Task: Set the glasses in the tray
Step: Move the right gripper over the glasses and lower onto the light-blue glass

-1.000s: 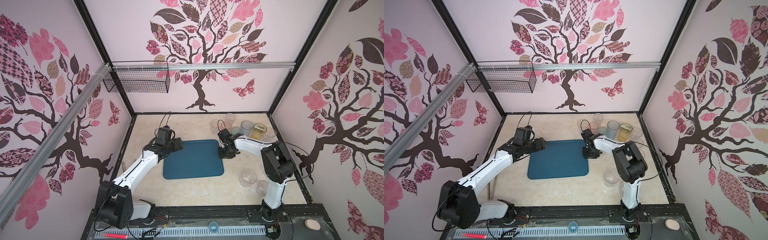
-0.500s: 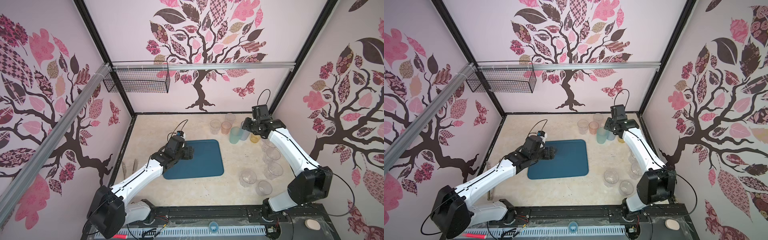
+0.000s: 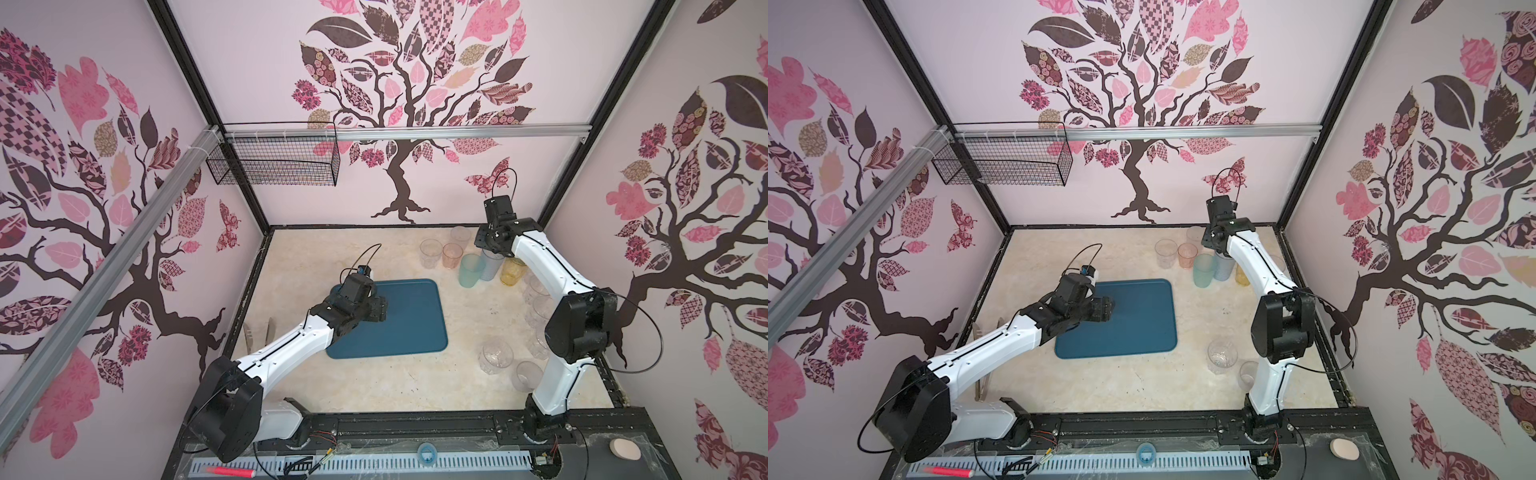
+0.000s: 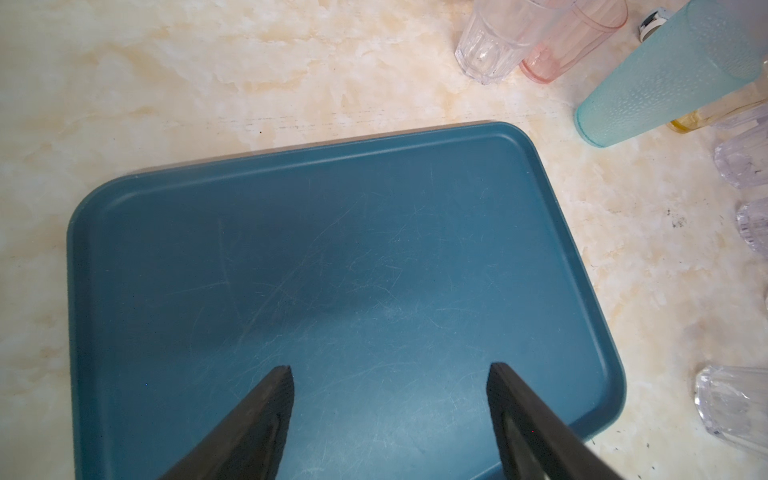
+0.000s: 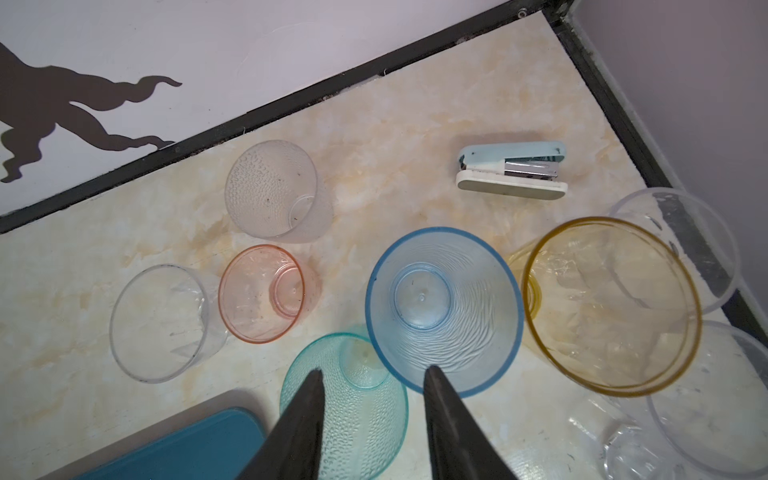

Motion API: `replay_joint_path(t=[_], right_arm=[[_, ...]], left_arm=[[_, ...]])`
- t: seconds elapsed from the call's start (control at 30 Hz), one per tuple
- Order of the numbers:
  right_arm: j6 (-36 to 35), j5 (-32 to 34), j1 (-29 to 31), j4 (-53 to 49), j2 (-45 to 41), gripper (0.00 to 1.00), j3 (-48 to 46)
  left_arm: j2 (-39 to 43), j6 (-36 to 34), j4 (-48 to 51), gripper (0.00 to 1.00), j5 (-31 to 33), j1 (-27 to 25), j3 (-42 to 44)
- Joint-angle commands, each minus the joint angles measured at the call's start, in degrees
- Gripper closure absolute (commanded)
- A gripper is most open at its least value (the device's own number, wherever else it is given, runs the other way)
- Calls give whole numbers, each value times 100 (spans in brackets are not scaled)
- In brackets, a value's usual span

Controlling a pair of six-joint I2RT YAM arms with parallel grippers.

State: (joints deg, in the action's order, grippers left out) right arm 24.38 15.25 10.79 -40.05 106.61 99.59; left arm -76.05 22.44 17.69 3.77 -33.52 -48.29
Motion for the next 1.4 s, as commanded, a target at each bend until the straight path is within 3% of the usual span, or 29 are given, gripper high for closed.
replay_joint_path(t=[0.0, 0.63, 1.37], right_arm=[[-200, 263, -13, -153, 299, 58, 60], [-353, 309, -14, -3, 1298, 74, 477], [-729, 518, -2, -221, 1323, 93, 914]], left_arm=[[-33, -12, -114, 23, -70, 20, 87], [-88, 65, 15, 23, 120, 20, 144], [-288, 176, -47, 23, 1, 14, 154]])
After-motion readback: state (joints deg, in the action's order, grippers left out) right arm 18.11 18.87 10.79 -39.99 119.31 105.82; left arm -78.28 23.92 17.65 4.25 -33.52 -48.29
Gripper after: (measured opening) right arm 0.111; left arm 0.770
